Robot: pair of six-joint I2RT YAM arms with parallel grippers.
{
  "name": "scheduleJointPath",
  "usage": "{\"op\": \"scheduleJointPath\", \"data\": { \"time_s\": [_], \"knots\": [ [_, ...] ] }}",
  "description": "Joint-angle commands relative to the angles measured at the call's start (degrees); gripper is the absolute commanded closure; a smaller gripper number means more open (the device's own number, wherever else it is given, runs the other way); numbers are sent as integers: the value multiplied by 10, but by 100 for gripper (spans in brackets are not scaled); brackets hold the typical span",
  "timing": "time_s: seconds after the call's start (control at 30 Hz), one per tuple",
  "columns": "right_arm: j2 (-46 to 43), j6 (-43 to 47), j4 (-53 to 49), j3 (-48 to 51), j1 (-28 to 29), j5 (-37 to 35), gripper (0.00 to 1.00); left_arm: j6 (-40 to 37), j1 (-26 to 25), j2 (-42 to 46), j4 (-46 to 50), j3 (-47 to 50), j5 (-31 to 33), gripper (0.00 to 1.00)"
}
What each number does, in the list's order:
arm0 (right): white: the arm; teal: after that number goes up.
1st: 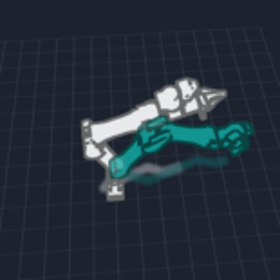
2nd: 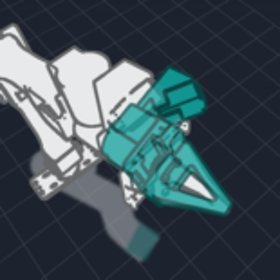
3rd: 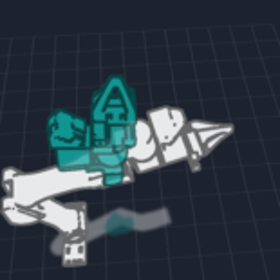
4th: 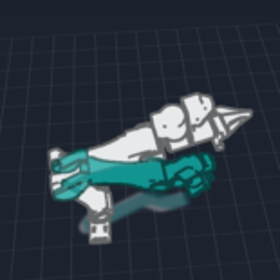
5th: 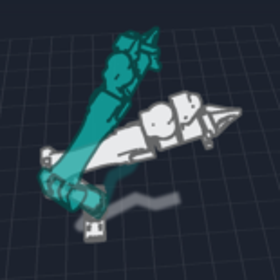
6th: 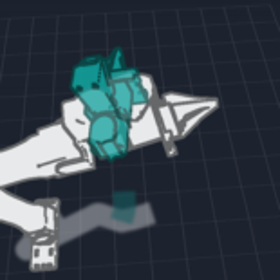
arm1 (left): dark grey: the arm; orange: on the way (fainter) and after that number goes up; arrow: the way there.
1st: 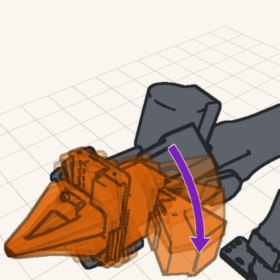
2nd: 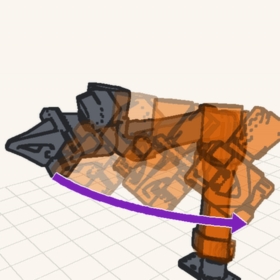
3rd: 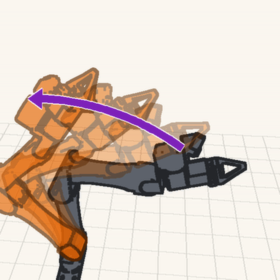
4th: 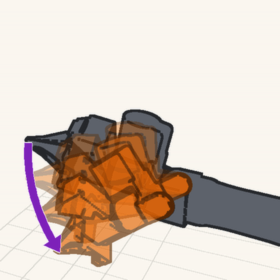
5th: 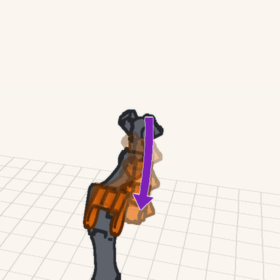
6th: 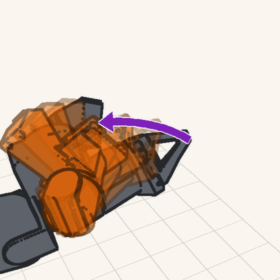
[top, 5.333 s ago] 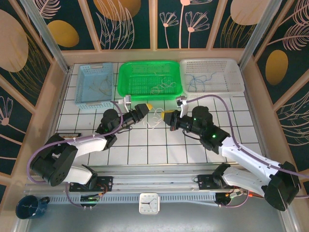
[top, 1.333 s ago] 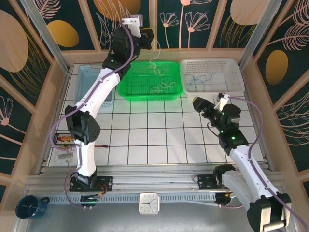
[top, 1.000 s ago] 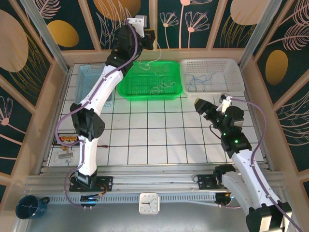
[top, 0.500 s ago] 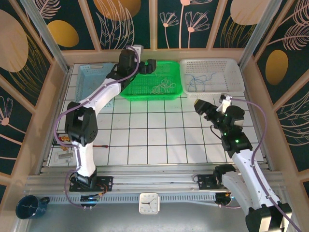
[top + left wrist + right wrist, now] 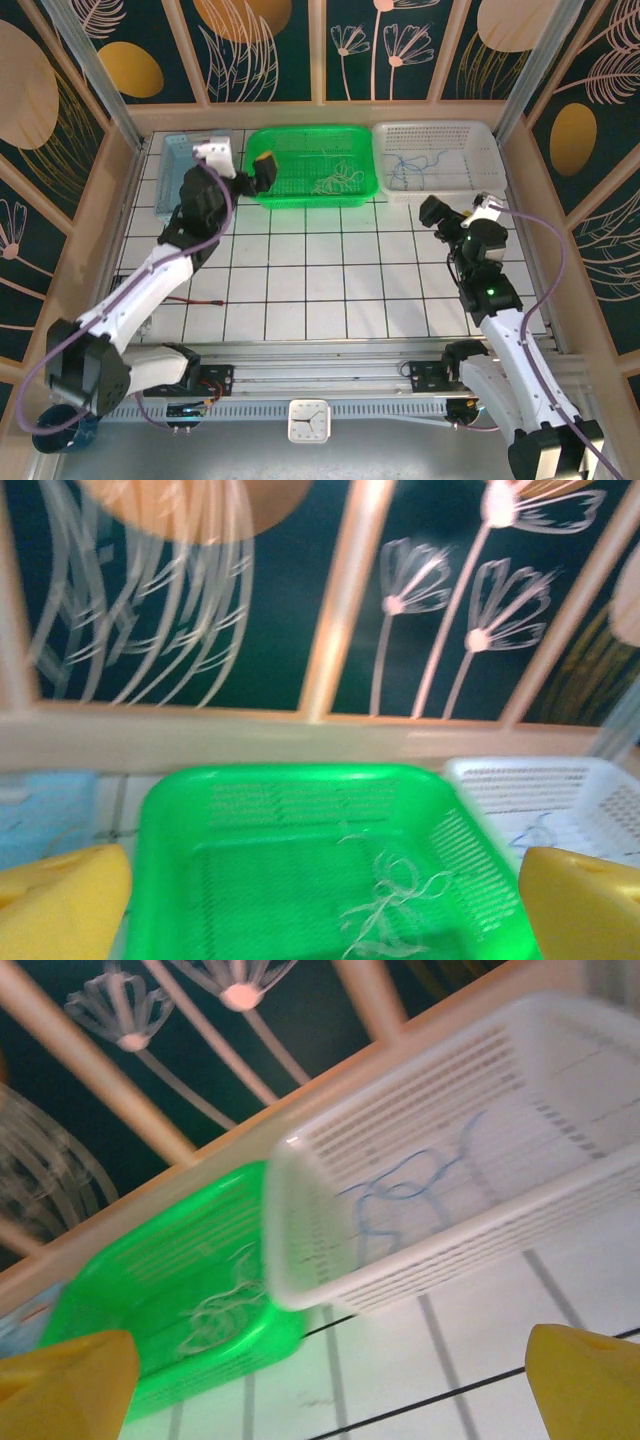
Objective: Untangle the cables
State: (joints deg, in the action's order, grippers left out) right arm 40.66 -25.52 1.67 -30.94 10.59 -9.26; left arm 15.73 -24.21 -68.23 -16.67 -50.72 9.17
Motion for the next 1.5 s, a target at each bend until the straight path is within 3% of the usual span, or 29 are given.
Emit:
{"op": "scheduleJointPath", "data": {
  "time_s": [0.0,0.2,0.4,0.63,0.7,0.9,1.03,1.2,1.23,1.47],
  "knots": [
    [10,35,104,53,-2,-147,1,-3,3,73,-54,105,111,1],
    [91,130,198,93,-4,-192,1,-109,14,185,-189,270,236,1],
    [191,191,335,138,-16,-210,1,-149,97,99,-328,350,279,1],
    [314,231,516,189,-30,-177,1,-152,112,-61,-550,429,247,1],
    [328,249,553,193,-29,-145,1,-151,121,-72,-563,429,227,1],
    [385,277,750,237,-48,-66,1,-173,160,-123,-596,418,85,1],
    [506,254,926,265,-89,-15,1,-155,185,-146,-588,401,54,1],
    [492,228,795,208,-134,80,1,-140,207,-198,-630,397,21,1],
    [484,224,744,189,-138,80,1,-134,214,-192,-594,386,7,1],
    [491,240,753,188,-123,75,1,-123,220,-194,-588,380,18,1]
  ]
}}
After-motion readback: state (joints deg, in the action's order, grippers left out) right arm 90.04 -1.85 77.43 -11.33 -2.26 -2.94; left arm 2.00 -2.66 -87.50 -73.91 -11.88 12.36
